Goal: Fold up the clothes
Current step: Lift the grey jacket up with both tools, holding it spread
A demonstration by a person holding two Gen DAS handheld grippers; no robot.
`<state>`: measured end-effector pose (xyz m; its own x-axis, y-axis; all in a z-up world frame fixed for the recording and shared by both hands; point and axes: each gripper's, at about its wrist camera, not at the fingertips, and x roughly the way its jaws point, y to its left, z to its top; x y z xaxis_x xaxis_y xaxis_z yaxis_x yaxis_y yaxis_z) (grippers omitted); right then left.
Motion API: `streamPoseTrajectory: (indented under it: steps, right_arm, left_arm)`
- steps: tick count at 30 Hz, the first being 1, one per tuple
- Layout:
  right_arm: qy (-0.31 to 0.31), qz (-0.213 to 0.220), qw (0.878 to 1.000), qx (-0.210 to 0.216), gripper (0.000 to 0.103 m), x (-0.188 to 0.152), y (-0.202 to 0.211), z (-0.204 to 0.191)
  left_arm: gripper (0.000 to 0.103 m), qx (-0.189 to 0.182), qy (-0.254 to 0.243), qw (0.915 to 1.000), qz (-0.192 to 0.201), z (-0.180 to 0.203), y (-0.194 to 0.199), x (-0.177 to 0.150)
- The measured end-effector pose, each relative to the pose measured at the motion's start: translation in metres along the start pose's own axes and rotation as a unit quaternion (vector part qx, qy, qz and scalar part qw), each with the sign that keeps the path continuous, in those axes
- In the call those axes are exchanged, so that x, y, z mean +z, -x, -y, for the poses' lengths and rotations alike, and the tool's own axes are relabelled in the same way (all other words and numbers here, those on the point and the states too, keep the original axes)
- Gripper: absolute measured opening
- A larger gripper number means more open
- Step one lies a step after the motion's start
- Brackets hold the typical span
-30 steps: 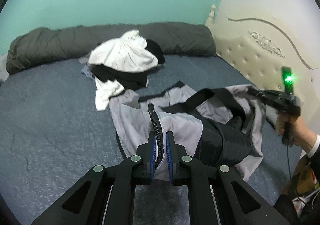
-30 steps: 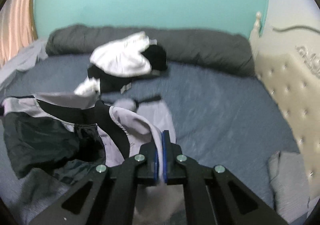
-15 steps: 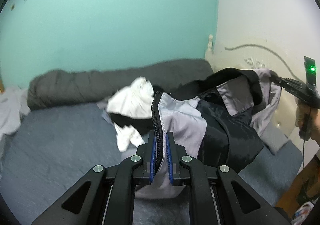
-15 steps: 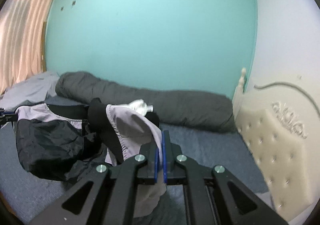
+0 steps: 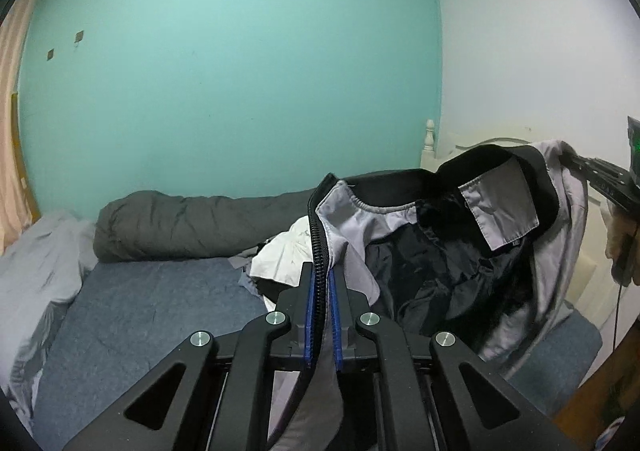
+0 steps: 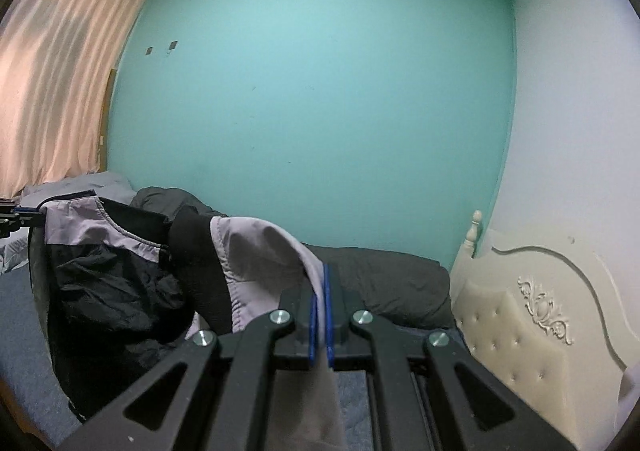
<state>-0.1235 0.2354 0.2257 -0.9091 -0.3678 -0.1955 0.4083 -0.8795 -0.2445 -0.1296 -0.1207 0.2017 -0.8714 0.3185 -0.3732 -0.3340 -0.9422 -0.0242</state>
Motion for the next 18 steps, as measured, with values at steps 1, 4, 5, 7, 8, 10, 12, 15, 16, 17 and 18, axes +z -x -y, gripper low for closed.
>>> streamPoseTrajectory:
  steps: [1, 4, 5, 7, 8, 10, 12, 15, 16, 17, 18]
  right_arm:
    - [0.002, 0.0, 1.0, 0.0, 0.003, 0.002, 0.002, -0.002]
    - [-0.001, 0.008, 1.0, 0.0, 0.003, 0.01, 0.012, 0.001]
    - [-0.003, 0.01, 1.0, 0.0, 0.003, 0.012, 0.016, 0.003]
    - [-0.005, 0.015, 1.0, 0.0, 0.003, 0.015, 0.024, 0.004]
    - [-0.005, 0.017, 1.0, 0.0, 0.003, 0.017, 0.028, 0.005]
    - [-0.004, 0.023, 1.0, 0.0, 0.003, 0.021, 0.036, 0.006]
    - [-0.004, 0.028, 1.0, 0.001, 0.003, 0.024, 0.045, 0.006]
    - [-0.006, 0.037, 0.999, 0.004, 0.003, 0.029, 0.057, 0.007]
    - [-0.008, 0.039, 0.999, 0.006, 0.003, 0.032, 0.062, 0.008]
    - [-0.009, 0.041, 0.999, 0.008, 0.003, 0.034, 0.066, 0.009]
    - [-0.009, 0.042, 0.999, 0.009, 0.003, 0.035, 0.069, 0.009]
  left_arm:
    - [0.006, 0.001, 0.004, 1.0, 0.002, -0.001, 0.004, 0.0]
    - [0.006, 0.008, 0.001, 0.9999, 0.014, 0.001, 0.023, 0.004]
    - [0.006, 0.009, 0.001, 0.9998, 0.019, 0.001, 0.029, 0.007]
    - [0.006, 0.011, 0.004, 0.9995, 0.03, 0.0, 0.04, 0.012]
    - [0.006, 0.011, 0.005, 0.9993, 0.035, -0.001, 0.043, 0.013]
    - [0.006, 0.013, 0.002, 0.999, 0.042, -0.001, 0.046, 0.016]
    - [0.006, 0.015, -0.005, 0.9987, 0.048, 0.001, 0.051, 0.019]
    - [0.006, 0.018, -0.011, 0.9981, 0.058, 0.003, 0.061, 0.021]
    - [0.006, 0.019, -0.01, 0.9978, 0.063, 0.004, 0.064, 0.021]
    - [0.006, 0.019, -0.01, 0.9976, 0.065, 0.005, 0.064, 0.02]
    - [0.006, 0.019, -0.01, 0.9975, 0.067, 0.006, 0.064, 0.019]
